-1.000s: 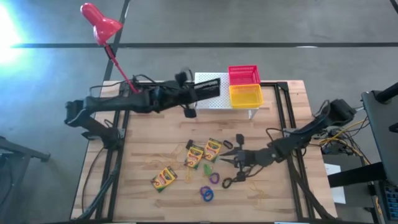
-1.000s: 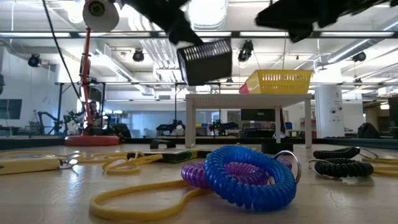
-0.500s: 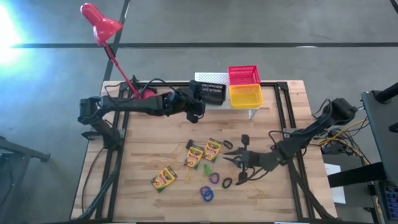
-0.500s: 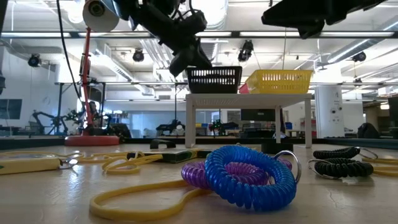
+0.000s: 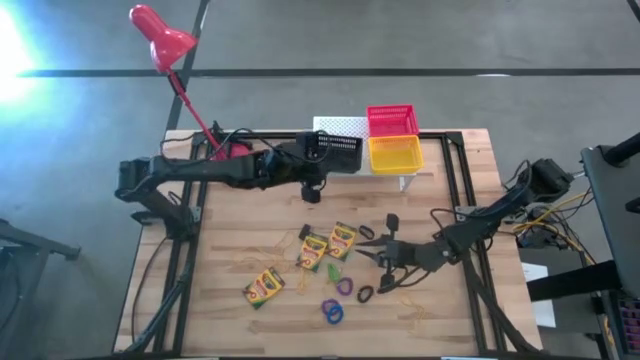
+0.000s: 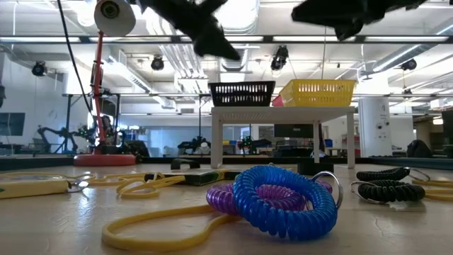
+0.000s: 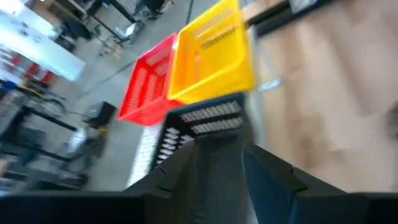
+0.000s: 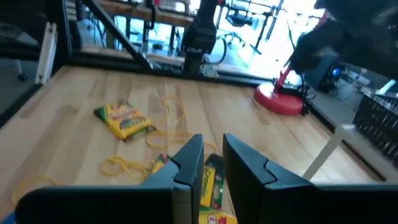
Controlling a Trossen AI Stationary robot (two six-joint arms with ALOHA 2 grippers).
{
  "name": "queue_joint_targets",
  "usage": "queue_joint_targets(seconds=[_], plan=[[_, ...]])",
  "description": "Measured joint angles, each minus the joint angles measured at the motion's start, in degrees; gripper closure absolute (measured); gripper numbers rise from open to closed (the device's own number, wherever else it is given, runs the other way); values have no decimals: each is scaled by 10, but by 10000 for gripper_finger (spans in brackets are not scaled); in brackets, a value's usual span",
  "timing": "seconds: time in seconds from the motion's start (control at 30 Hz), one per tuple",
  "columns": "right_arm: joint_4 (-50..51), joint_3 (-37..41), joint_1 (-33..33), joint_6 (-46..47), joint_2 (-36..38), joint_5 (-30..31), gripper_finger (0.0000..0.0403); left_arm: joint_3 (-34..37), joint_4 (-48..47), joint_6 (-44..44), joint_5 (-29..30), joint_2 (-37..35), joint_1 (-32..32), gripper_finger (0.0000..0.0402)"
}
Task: Pick & Place Office Desk Supplies
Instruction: Put the black bin on the shelf
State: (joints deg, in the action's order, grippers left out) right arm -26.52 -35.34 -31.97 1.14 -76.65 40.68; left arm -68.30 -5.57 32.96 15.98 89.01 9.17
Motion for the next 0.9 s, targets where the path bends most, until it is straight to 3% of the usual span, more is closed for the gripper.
queue_joint_targets(seconds=[0.17, 0.3, 0.47, 0.6, 0.7, 0.8, 0.9], plan=[[55, 0, -15, -3, 52, -2, 346, 2, -59, -121, 3, -47, -25, 268], [119, 0, -18, 37, 91, -1, 346, 5, -130, -212, -3, -42, -23, 278], [223, 0, -28, 137, 126, -22, 346, 5, -190, -283, 60, -34, -18, 283], [321, 0, -43, 262, 150, -56, 346, 0, -249, -329, 63, -46, -22, 283], [374, 0, -47, 327, 156, -49, 346, 3, -291, -370, 63, -57, -23, 283], [386, 0, -46, 340, 148, -18, 346, 18, -289, -389, 64, -56, -14, 283], [384, 0, -45, 324, 132, 6, 346, 49, -208, -388, 68, -49, -7, 283]])
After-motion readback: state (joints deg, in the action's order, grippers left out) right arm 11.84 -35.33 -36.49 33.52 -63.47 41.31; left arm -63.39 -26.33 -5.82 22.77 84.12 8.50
